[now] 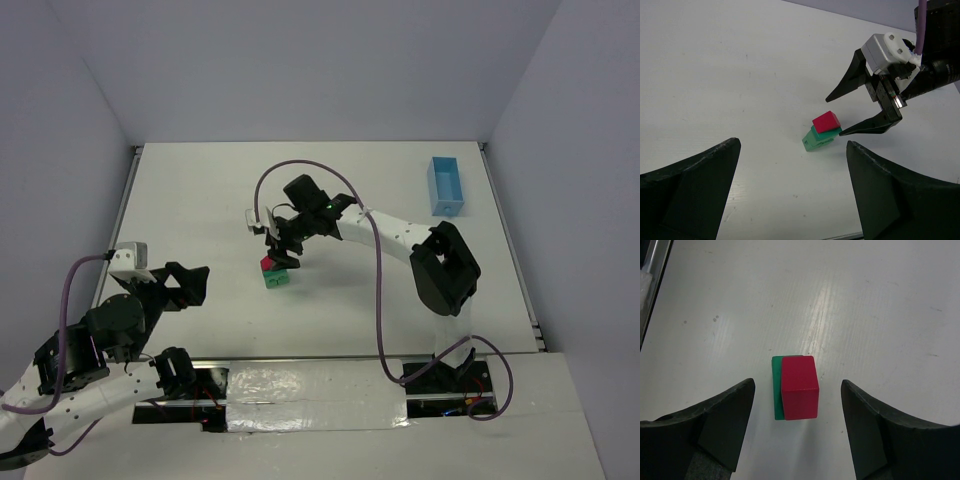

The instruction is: Build the wood block tower

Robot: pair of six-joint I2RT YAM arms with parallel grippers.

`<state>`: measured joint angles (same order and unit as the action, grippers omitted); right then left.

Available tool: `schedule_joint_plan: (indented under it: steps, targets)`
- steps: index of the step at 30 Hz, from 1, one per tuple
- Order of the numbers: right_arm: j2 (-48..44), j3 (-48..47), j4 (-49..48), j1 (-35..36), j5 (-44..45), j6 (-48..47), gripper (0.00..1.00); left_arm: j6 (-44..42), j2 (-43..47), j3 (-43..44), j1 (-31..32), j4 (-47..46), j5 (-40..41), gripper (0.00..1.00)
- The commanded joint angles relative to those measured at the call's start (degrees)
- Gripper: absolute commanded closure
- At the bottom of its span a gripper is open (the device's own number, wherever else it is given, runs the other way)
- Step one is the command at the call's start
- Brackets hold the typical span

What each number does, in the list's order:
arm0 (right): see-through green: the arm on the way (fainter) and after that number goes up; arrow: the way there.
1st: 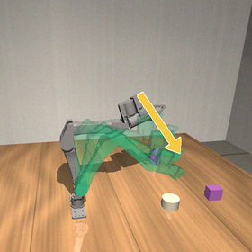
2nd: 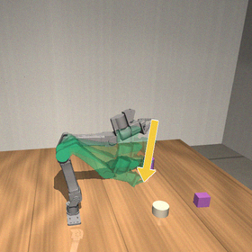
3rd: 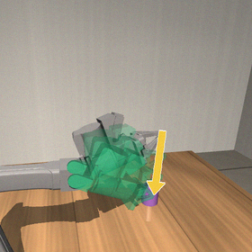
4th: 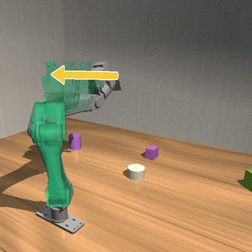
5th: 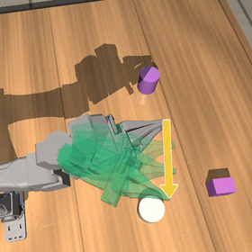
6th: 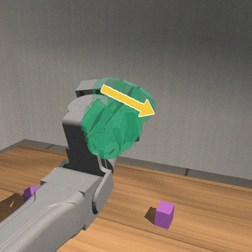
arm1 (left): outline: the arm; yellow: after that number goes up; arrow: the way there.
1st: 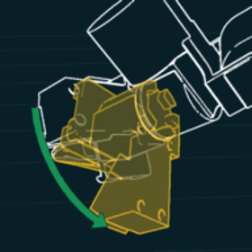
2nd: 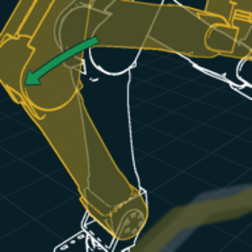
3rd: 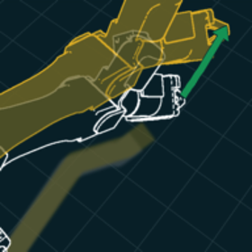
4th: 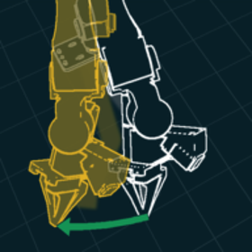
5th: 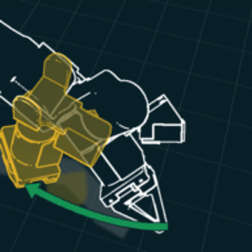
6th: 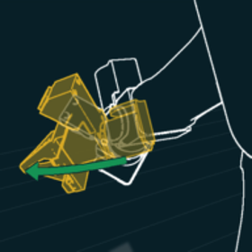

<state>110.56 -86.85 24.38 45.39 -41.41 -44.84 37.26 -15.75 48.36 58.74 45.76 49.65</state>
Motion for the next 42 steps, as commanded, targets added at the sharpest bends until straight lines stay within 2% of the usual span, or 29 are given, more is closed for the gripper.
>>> schedule_joint_plan:
  steps: [1,11,34,42]
  targets:
    - [0.00,-0.16,0.14,0.32,-1.57,-0.16,0.23,-1.75,0.19,-0.37,-0.12,-2.43,0.10,0.00]
    - [0.09,-1.22,2.86,0.32,-3.50,-0.77,0.26,-1.75,0.19,-0.46,-0.12,-2.43,-0.08,0.00]
    - [1.32,-3.15,5.15,0.32,-3.94,-0.95,0.25,-2.10,-0.16,-0.46,-0.12,-2.69,-0.17,0.01]
    - [0.53,-1.92,2.78,0.40,-2.71,0.02,0.25,-2.19,-0.25,-0.46,-0.12,-2.78,-0.25,0.00]
